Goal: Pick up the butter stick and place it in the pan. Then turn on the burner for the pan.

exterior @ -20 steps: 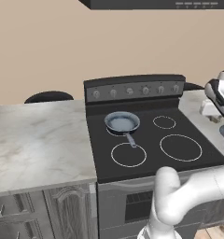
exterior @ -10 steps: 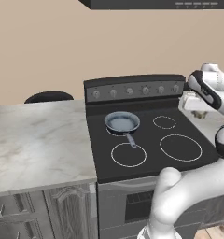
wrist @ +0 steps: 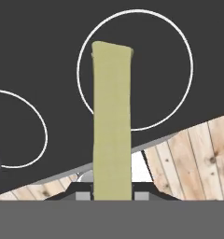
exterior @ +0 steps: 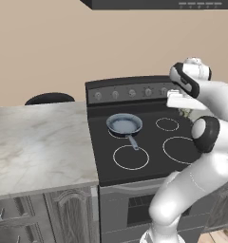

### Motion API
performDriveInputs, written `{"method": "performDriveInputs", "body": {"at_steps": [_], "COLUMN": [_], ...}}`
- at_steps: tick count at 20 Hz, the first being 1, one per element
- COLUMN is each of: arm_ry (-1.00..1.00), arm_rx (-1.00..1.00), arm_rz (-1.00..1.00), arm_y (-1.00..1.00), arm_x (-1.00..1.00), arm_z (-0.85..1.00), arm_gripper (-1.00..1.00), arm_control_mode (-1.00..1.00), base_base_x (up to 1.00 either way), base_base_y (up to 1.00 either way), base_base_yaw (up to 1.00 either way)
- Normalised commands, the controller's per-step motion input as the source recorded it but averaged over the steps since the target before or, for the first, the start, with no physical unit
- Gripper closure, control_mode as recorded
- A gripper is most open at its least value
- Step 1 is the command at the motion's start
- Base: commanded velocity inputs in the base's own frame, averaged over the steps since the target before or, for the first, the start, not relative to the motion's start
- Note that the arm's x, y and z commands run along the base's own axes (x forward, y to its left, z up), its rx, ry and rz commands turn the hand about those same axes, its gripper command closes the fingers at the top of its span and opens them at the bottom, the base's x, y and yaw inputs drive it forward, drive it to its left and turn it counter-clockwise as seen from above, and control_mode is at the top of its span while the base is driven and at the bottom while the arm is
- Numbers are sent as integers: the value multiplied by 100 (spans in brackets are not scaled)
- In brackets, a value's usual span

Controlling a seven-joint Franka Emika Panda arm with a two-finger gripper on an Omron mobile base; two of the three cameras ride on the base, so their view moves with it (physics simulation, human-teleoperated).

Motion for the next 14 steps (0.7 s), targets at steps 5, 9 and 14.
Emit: {"method": "performDriveInputs", "body": {"at_steps": [5,9,14], "arm_ry": [3,2,-5], "arm_rx": [0,0,0], "arm_rz": [-10,-2,0], "arm_y": [90,97,78], "arm_x": [-1,3,8], "arm_z": [15,1,0], "arm_gripper": [100,100,100], "arm_control_mode": [-100,-100,-100], "base_base_x": [0,0,0], "base_base_y": [0,0,0], "base_base_yaw": [0,0,0]}}
